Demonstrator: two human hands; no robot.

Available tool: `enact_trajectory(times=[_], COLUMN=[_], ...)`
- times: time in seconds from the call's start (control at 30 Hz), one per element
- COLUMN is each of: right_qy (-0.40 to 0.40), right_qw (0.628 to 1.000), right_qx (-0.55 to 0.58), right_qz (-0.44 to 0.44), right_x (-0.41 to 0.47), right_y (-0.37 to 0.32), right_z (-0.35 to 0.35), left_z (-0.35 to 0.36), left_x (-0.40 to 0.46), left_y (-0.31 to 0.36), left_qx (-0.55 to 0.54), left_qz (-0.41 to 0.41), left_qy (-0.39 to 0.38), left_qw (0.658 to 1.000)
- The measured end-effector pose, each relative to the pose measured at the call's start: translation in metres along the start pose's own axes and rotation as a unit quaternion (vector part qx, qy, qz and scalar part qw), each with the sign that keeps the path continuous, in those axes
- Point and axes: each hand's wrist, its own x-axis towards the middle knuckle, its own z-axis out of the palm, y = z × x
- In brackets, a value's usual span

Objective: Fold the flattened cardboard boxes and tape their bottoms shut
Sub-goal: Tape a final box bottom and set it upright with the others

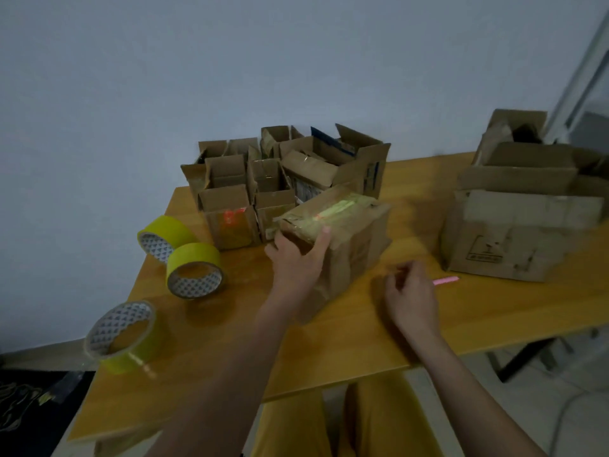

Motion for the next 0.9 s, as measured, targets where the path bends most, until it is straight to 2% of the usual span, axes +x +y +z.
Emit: enact_trajectory(times=[0.1, 0.2, 0.27, 0.37, 0.43, 0.53, 0.63, 0.73, 0.9], right_qy=[-0.035, 0.003, -0.003, -0.108, -0.177, -0.193, -0.158, -0.142, -0.142], right_qw=[0.999, 0.997, 0.988, 0.973, 0.967, 0.972, 0.983, 0.989, 0.988], right_qx=[-0.037, 0.079, 0.156, 0.206, 0.184, 0.127, 0.093, 0.019, 0.015], right_qz=[0.006, 0.003, -0.004, 0.0, -0.016, -0.037, 0.012, 0.035, 0.066], right_x=[0.026, 0.045, 0.053, 0.06, 0.059, 0.06, 0.059, 0.057, 0.062], right_y=[0.008, -0.01, -0.04, -0.08, -0.094, -0.099, -0.103, -0.11, -0.11], right_z=[-0.016, -0.032, -0.043, -0.046, -0.04, -0.026, -0.011, -0.004, -0.003], left_z=[0.005, -0.006, -0.017, -0.028, -0.033, -0.04, -0.029, -0.012, -0.007], left_x=[0.003, 0.009, 0.011, 0.014, 0.015, 0.018, 0.017, 0.018, 0.028], left_y=[0.003, 0.004, 0.006, 0.013, 0.015, 0.019, 0.02, 0.016, 0.008], left_qx=[0.005, 0.011, 0.001, 0.006, 0.006, -0.029, -0.069, -0.097, -0.105], left_qz=[-0.03, -0.042, -0.049, -0.022, -0.011, -0.036, -0.079, -0.066, -0.058], left_qy=[-0.003, -0.029, -0.049, -0.084, -0.088, -0.044, 0.011, 0.086, 0.148], left_qw=[1.0, 0.999, 0.998, 0.996, 0.996, 0.998, 0.994, 0.989, 0.982])
